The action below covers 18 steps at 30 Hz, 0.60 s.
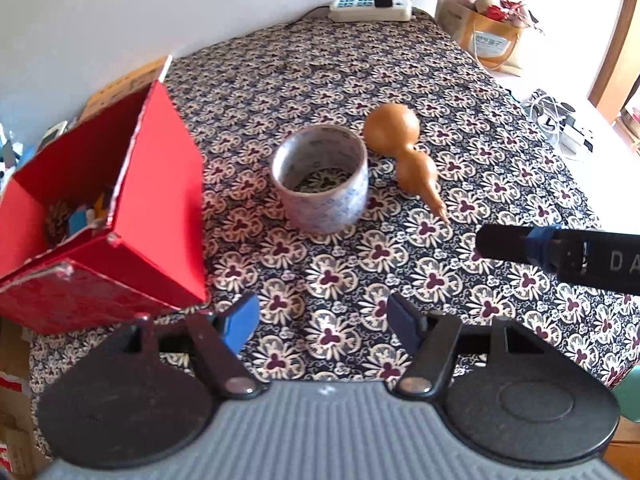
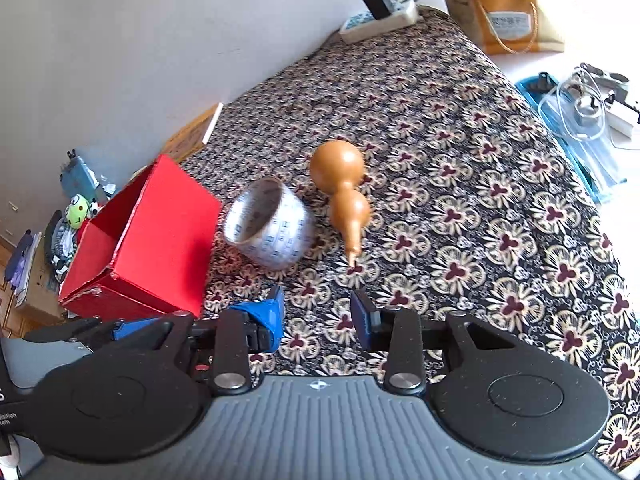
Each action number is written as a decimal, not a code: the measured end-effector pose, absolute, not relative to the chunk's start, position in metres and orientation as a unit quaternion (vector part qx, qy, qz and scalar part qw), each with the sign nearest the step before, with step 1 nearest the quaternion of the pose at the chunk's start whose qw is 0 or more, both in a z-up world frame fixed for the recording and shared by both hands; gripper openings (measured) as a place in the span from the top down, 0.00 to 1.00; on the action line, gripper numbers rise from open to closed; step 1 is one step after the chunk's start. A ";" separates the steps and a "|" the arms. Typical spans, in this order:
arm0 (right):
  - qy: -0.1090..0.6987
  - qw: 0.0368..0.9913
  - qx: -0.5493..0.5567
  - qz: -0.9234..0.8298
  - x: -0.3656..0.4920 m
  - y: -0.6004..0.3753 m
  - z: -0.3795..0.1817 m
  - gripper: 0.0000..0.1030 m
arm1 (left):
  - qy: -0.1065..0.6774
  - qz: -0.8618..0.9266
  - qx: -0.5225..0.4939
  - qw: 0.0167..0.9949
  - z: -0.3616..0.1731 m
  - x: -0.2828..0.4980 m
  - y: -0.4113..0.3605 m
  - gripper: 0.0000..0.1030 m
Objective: Organize rigid objects
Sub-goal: 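Withdraw the right tool from the box toward the orange gourd, then close the right gripper around the orange gourd's narrow waist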
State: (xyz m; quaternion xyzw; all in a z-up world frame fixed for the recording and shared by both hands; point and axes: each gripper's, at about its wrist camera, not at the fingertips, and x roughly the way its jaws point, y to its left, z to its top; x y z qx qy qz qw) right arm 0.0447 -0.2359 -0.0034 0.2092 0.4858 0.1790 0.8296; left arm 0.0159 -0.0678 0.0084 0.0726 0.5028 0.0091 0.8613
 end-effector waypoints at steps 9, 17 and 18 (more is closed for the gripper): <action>0.500 0.821 0.217 0.171 0.053 -0.248 -0.018 0.81 | 0.515 -0.012 0.060 0.855 -0.004 0.026 -0.075 0.33; 0.508 0.813 0.222 0.180 0.064 -0.247 -0.025 0.81 | 0.522 -0.004 0.066 0.850 -0.012 0.037 -0.081 0.32; 0.509 0.811 0.223 0.181 0.065 -0.247 -0.026 0.81 | 0.523 -0.002 0.066 0.850 -0.013 0.039 -0.081 0.32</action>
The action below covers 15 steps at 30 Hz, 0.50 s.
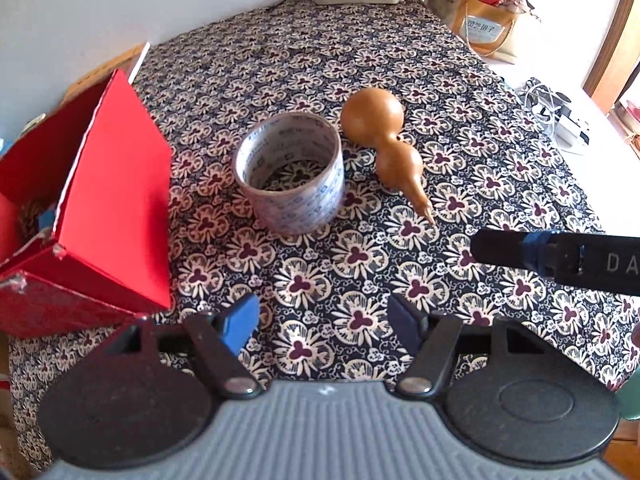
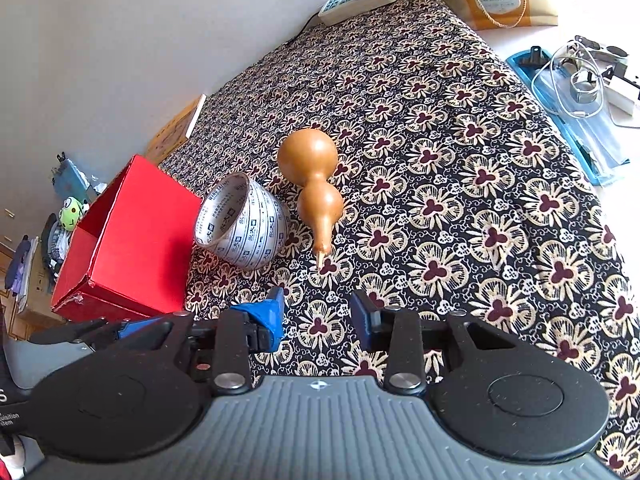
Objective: Organize rigid objects
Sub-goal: 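Close the right gripper around the orange gourd's narrow waist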
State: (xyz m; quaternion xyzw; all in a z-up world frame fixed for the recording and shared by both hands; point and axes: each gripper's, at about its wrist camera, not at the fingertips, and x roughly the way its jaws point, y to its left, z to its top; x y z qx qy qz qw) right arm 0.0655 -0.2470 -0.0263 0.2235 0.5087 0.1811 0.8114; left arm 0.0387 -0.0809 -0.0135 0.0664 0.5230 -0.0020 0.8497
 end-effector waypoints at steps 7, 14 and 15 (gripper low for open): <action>0.514 0.805 0.226 0.189 0.078 -0.242 -0.031 0.81 | 0.528 0.009 0.064 0.846 -0.018 0.047 -0.076 0.32; 0.509 0.808 0.223 0.194 0.092 -0.238 -0.030 0.81 | 0.533 0.009 0.061 0.844 -0.023 0.055 -0.074 0.32; 0.508 0.810 0.222 0.194 0.096 -0.238 -0.030 0.81 | 0.533 0.007 0.061 0.844 -0.023 0.057 -0.074 0.31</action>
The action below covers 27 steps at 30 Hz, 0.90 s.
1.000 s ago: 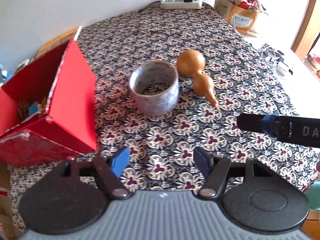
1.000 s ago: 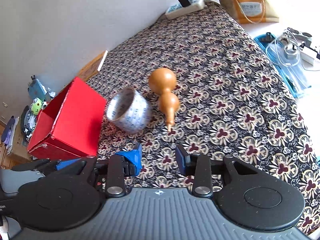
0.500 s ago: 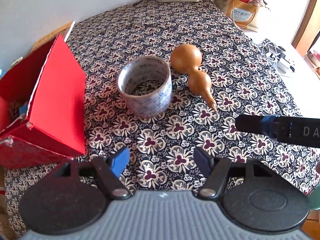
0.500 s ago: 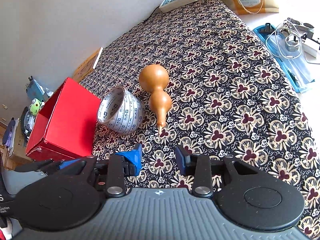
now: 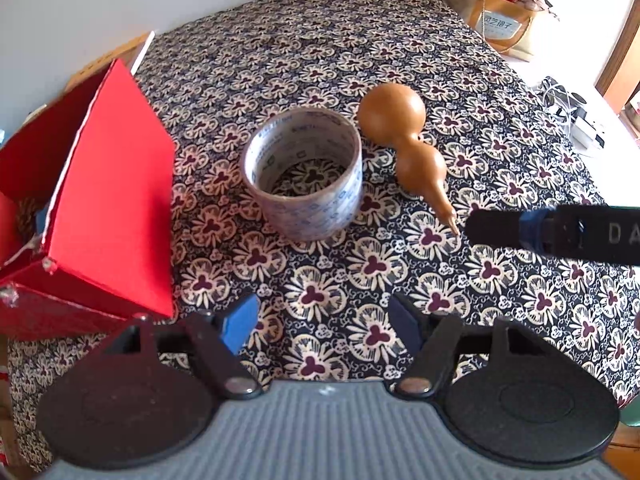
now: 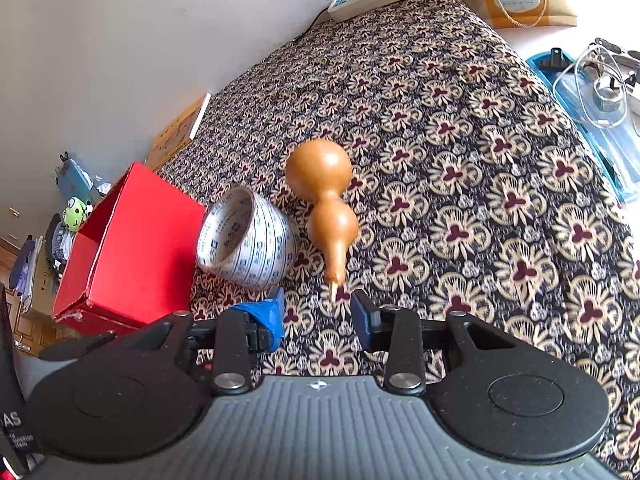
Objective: Organize rigid objects
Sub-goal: 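Close the right gripper around the orange gourd's narrow waist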
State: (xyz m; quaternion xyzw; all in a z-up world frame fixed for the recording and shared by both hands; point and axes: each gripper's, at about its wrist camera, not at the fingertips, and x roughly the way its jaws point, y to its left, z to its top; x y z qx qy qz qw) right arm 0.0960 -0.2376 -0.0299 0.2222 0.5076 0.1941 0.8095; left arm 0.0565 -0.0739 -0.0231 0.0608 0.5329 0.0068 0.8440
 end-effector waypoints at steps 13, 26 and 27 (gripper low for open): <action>0.494 0.827 0.180 0.199 0.151 -0.212 -0.029 0.81 | 0.541 -0.007 0.055 0.839 -0.034 0.072 -0.072 0.30; 0.518 0.823 0.128 0.194 0.187 -0.179 -0.051 0.81 | 0.546 -0.005 0.052 0.836 -0.037 0.080 -0.057 0.29; 0.520 0.821 0.133 0.192 0.188 -0.178 -0.054 0.81 | 0.547 -0.005 0.052 0.836 -0.038 0.080 -0.056 0.29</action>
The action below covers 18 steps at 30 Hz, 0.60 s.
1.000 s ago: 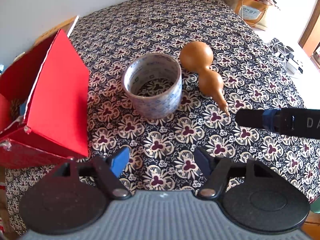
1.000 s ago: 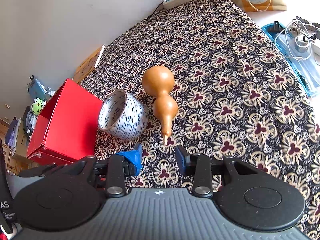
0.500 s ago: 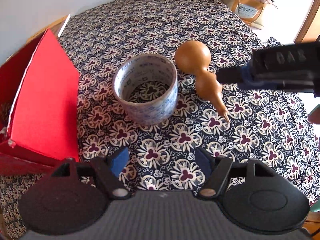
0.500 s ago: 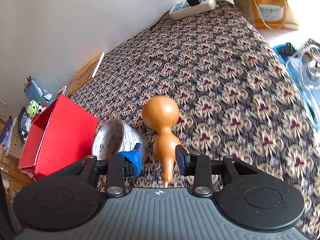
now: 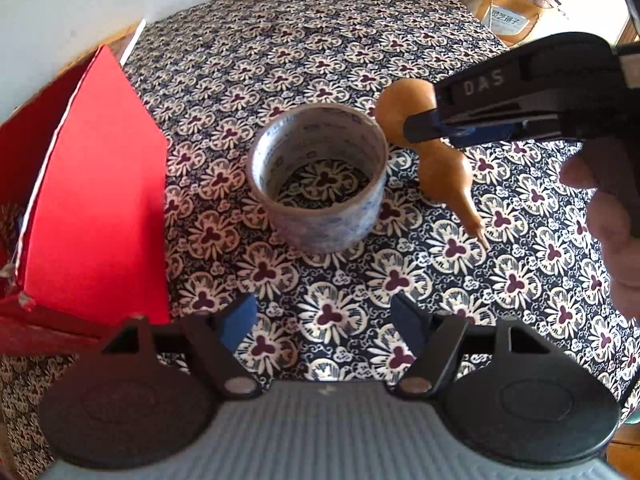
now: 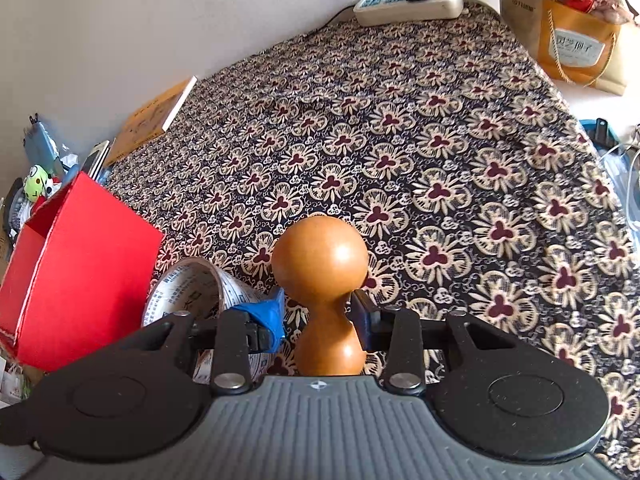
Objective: Organize rigid objects
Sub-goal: 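Close the right gripper around the orange gourd's narrow waist, then lift the orange gourd off the bedspread with the right gripper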
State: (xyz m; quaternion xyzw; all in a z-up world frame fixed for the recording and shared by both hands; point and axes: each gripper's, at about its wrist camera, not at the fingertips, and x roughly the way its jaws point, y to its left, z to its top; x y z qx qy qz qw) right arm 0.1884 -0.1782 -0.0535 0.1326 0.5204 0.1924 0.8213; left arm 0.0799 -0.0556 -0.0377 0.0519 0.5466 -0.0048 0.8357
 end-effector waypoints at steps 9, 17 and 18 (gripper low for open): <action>0.532 0.803 0.186 0.196 0.176 -0.185 -0.069 0.83 | 0.551 -0.006 0.048 0.833 -0.039 0.080 -0.047 0.29; 0.544 0.788 0.208 0.200 0.139 -0.198 -0.066 0.83 | 0.548 -0.029 0.050 0.834 -0.039 0.071 -0.047 0.29; 0.546 0.785 0.211 0.202 0.133 -0.199 -0.066 0.83 | 0.547 -0.035 0.049 0.835 -0.039 0.069 -0.047 0.29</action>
